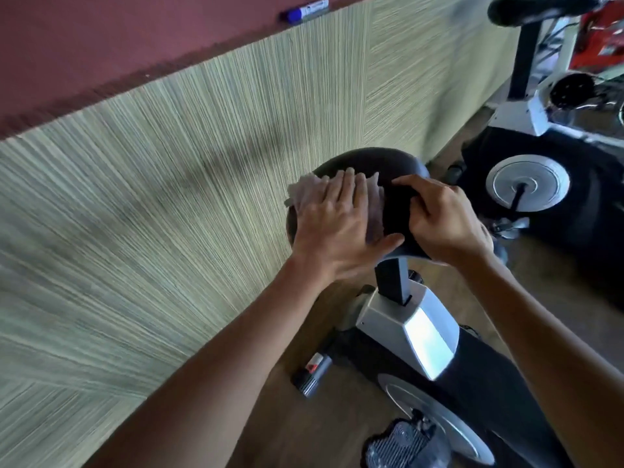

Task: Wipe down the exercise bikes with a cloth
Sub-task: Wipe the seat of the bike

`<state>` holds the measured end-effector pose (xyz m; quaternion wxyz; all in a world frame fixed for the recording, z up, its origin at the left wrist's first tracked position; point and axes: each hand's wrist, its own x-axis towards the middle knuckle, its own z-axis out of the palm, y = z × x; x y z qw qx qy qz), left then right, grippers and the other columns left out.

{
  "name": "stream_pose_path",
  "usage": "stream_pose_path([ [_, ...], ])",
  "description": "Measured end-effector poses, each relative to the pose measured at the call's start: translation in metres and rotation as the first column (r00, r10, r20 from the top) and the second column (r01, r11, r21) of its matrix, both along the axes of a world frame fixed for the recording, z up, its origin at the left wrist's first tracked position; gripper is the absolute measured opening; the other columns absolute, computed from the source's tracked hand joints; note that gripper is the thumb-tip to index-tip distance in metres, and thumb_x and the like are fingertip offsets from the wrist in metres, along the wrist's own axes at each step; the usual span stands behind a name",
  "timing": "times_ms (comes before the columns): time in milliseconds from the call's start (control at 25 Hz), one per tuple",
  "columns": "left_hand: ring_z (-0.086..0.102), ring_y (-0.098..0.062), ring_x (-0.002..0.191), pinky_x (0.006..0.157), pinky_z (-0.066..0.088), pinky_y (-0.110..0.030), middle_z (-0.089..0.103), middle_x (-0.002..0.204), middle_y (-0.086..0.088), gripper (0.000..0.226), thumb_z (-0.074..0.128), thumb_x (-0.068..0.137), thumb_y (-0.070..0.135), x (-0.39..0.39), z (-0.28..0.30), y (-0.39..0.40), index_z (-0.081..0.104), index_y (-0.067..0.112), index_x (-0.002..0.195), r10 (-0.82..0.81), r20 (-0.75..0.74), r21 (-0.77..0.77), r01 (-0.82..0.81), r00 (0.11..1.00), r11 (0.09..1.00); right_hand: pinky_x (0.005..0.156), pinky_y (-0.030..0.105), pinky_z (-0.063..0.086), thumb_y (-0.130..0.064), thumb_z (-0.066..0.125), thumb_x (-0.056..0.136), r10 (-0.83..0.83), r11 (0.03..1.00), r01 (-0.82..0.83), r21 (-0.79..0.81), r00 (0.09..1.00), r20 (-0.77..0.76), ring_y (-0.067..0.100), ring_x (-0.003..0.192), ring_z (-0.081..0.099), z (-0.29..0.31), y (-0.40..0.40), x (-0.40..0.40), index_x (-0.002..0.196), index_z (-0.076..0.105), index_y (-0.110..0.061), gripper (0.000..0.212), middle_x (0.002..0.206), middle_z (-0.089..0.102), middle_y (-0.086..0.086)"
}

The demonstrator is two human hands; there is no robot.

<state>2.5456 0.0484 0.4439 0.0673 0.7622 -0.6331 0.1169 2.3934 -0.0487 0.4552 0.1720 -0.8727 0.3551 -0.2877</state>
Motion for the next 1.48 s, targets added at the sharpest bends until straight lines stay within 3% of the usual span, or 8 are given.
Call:
stream_pose_path([
  [120,0.033,-0.031,0.15,0.125,0.019,-0.046,0.037,0.16,-0.021,0.091,0.023,0.097,0.068,-0.012,-0.006,0.004,0.032,0.0,0.156,-0.11,0.057,-0.021,0.111,0.992,0.994,0.085,0.037,0.055,-0.014,0.042,0.083,0.008,0.999,-0.012,0.046,0.996,0.087,0.026,0.096,0.07,0.001,0.003,-0.005,0.118,0.07,-0.018,0.045,0.107,0.076,0.006],
  [280,0.048,-0.029,0.139,0.118,0.033,-0.046,0.052,0.149,-0.016,0.066,0.044,0.101,0.048,-0.016,-0.008,0.015,0.044,0.002,0.15,-0.253,0.089,-0.077,0.26,0.963,0.962,0.075,0.006,0.042,0.002,0.045,0.086,-0.06,0.974,0.022,0.226,0.984,0.165,0.008,0.086,0.063,0.013,0.016,-0.02,0.113,0.072,-0.014,0.041,0.098,0.074,0.0],
  [480,0.067,-0.026,0.081,0.083,0.05,-0.051,0.066,0.089,-0.006,0.019,0.052,0.097,0.028,-0.022,0.024,0.034,0.06,0.011,0.097,-0.28,-0.006,-0.168,0.275,0.96,0.947,0.08,0.0,0.04,0.001,0.042,0.098,-0.063,0.89,0.044,0.454,0.998,0.028,0.011,0.104,0.063,0.042,0.056,-0.046,0.12,0.068,-0.01,0.036,0.114,0.07,0.0],
  [640,0.064,-0.025,0.071,0.079,0.052,-0.049,0.062,0.081,0.001,0.042,0.03,0.093,0.05,-0.034,0.072,0.048,0.052,0.015,0.088,-0.224,-0.26,0.149,0.269,0.939,0.952,0.096,0.02,0.052,0.001,0.045,0.099,-0.09,0.844,0.081,0.531,0.996,-0.009,0.009,0.105,0.065,0.073,0.082,-0.061,0.119,0.067,-0.011,0.033,0.112,0.07,-0.002],
  [840,0.065,-0.018,0.09,0.075,0.049,-0.036,0.068,0.098,0.003,0.041,0.043,0.102,0.058,-0.036,0.114,0.044,0.056,0.018,0.101,-0.245,-0.548,0.111,0.36,0.8,0.926,0.072,0.008,0.045,-0.014,0.051,0.104,-0.34,0.782,0.284,0.555,0.94,-0.002,0.013,0.102,0.065,0.115,0.117,-0.08,0.12,0.068,-0.015,0.023,0.113,0.07,-0.002],
  [1040,0.065,-0.018,0.096,0.082,0.05,-0.038,0.07,0.109,0.002,0.042,0.043,0.102,0.058,-0.068,0.157,0.022,0.059,0.021,0.113,-0.445,-0.641,0.027,0.598,0.625,0.801,0.086,0.026,0.048,-0.019,0.053,0.105,-0.598,0.676,0.5,0.541,0.801,0.008,0.017,0.106,0.066,0.15,0.167,-0.107,0.12,0.068,-0.013,0.023,0.117,0.072,0.002],
  [1200,0.067,-0.023,0.103,0.088,0.053,-0.039,0.071,0.111,0.0,0.031,0.049,0.103,0.047,-0.131,0.175,0.02,0.064,0.024,0.118,-0.547,-0.724,-0.095,0.725,0.42,0.682,0.084,0.026,0.049,-0.017,0.056,0.103,-0.787,0.541,0.665,0.515,0.615,0.033,0.014,0.102,0.067,0.17,0.219,-0.126,0.117,0.071,-0.015,0.02,0.112,0.074,-0.001],
  [1480,0.07,-0.028,0.095,0.085,0.056,-0.044,0.074,0.105,-0.007,0.042,0.049,0.099,0.054,-0.247,0.182,0.101,0.064,0.019,0.115,-0.535,-0.838,-0.131,0.911,0.11,0.392,0.073,0.015,0.047,-0.014,0.065,0.098,-0.958,0.279,0.795,0.539,0.267,0.102,0.001,0.084,0.066,0.184,0.333,-0.163,0.098,0.067,-0.021,0.007,0.092,0.072,-0.007],
])
